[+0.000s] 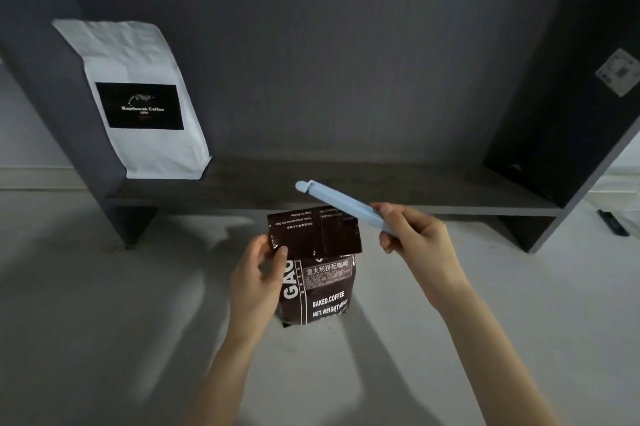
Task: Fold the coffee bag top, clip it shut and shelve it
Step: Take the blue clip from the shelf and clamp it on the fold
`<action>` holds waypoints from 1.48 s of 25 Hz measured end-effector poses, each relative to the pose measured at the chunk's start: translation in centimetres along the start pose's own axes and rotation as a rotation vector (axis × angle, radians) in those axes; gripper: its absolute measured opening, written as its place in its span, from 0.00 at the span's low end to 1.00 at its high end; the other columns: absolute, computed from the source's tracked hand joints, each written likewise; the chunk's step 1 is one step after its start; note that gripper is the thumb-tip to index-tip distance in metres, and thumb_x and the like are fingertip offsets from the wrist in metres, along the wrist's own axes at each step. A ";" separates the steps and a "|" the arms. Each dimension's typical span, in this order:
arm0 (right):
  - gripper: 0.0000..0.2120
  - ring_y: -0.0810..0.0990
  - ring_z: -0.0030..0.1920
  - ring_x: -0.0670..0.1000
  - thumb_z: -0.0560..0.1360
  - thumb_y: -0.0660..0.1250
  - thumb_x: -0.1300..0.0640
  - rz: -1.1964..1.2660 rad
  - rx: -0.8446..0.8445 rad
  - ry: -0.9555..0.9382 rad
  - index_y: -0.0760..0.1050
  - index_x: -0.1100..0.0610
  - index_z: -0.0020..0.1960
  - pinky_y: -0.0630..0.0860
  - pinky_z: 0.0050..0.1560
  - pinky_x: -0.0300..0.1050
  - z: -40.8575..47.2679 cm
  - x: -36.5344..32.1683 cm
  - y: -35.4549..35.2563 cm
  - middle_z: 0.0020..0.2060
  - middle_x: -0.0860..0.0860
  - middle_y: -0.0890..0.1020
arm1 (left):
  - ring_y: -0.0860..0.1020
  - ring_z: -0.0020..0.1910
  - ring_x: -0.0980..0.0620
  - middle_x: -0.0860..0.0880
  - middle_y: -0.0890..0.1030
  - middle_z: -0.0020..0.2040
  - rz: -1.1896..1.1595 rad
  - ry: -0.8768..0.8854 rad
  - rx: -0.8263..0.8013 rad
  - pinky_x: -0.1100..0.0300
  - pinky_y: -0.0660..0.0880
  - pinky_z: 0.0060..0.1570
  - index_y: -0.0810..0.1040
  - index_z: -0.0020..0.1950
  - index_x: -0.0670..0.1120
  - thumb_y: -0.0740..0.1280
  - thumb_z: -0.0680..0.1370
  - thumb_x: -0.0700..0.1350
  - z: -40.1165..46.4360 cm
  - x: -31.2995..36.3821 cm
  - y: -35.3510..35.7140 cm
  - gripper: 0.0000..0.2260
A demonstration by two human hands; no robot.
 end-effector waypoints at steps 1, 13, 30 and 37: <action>0.09 0.70 0.24 0.42 0.75 0.61 0.57 -0.018 -0.023 0.007 0.81 0.54 0.43 0.71 0.29 0.31 -0.4 0.2 0.6 0.21 0.47 0.74 | 0.77 0.53 0.49 0.50 0.77 0.52 -0.037 0.026 0.004 0.67 0.71 0.52 0.70 0.58 0.48 0.64 0.74 0.38 -0.2 0.4 0.0 0.14; 0.11 0.67 0.23 0.44 0.74 0.62 0.59 -0.130 -0.064 0.017 0.79 0.52 0.36 0.66 0.27 0.32 -2.1 1.3 1.2 0.19 0.46 0.71 | 0.74 0.44 0.72 0.54 0.76 0.49 -0.115 0.070 -0.066 0.78 0.69 0.44 0.73 0.46 0.58 0.62 0.76 0.43 -0.7 2.1 0.0 0.08; 0.12 0.77 0.44 0.44 0.67 0.71 0.60 -0.524 -0.157 -0.367 0.80 0.52 0.50 0.71 0.39 0.28 -4.3 -1.3 2.2 0.42 0.42 0.78 | 0.77 0.44 0.57 0.43 0.80 0.49 -0.106 0.006 -0.040 0.77 0.69 0.39 0.75 0.40 0.54 0.61 0.76 0.47 -0.6 1.7 -0.2 0.06; 0.13 0.77 0.44 0.41 0.69 0.68 0.53 -0.491 -0.178 -0.426 0.78 0.50 0.53 0.72 0.36 0.28 -4.6 -1.2 2.3 0.44 0.43 0.78 | 0.76 0.37 0.69 0.53 0.81 0.43 -0.203 -0.088 -0.103 0.77 0.69 0.37 0.76 0.39 0.53 0.62 0.75 0.49 -0.7 1.4 0.2 0.07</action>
Point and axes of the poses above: each hand's wrist, its own z-axis towards the middle knuckle, its own y-axis out of the palm, x = y × z, the point moved 9 cm from there along z, towards the middle knuckle
